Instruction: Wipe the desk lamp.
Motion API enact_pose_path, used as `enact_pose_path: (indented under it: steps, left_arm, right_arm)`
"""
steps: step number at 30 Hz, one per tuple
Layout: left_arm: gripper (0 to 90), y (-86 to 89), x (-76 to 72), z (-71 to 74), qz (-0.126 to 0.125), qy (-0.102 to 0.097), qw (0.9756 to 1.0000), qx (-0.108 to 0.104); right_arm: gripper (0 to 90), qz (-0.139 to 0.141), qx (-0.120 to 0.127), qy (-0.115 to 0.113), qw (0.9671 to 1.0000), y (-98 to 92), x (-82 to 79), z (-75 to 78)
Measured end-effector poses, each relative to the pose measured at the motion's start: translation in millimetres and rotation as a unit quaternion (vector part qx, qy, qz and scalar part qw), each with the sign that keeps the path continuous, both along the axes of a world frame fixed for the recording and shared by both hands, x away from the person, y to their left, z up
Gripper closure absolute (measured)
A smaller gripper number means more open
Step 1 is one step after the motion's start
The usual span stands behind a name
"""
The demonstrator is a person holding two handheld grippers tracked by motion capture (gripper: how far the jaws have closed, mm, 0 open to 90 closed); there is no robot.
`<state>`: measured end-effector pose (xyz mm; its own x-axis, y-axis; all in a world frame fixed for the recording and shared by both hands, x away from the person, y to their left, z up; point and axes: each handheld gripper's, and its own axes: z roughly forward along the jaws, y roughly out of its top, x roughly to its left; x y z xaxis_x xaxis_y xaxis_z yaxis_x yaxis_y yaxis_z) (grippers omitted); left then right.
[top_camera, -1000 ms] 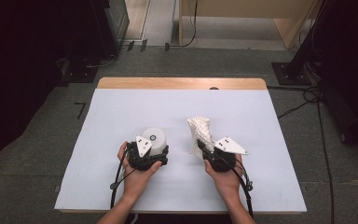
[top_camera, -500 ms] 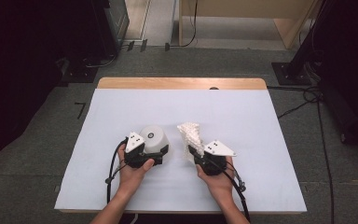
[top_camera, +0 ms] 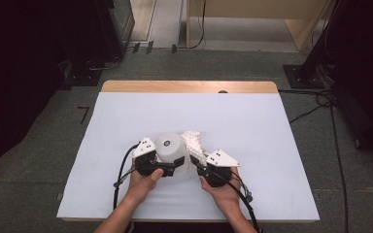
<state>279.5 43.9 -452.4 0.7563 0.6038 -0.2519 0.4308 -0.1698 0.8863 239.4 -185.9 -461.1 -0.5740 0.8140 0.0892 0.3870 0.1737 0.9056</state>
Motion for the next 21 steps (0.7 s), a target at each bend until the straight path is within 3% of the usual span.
enact_pose_path:
  steps: [6, 10, 15, 19, 21]
  left_arm:
    - [8.8, -2.5, 0.1, -1.2, -0.024, 0.005, 0.9996, 0.011]
    - [8.8, -5.8, 2.3, -3.4, -0.038, 0.023, 0.9988, 0.021]
    - [8.8, -7.1, 2.8, -2.2, -0.055, 0.030, 0.9977, 0.028]
    - [8.8, -2.0, 4.3, 0.5, -0.054, 0.032, 0.9978, 0.021]
    - [8.8, 3.2, 6.5, 2.6, -0.051, 0.036, 0.9980, 0.005]
  right_arm:
    - [76.8, 0.007, 0.005, -0.012, 0.9999, -2.0, -0.4, 7.3]
    - [76.8, 0.005, 0.004, -0.021, 0.9998, -2.1, -1.0, 11.5]
    - [76.8, 0.007, 0.009, -0.040, 0.9991, -4.1, -4.6, 17.8]
    - [76.8, 0.016, 0.008, -0.057, 0.9982, -2.5, -8.5, 23.1]
    - [76.9, 0.018, 0.008, -0.057, 0.9982, 0.0, -9.1, 22.9]
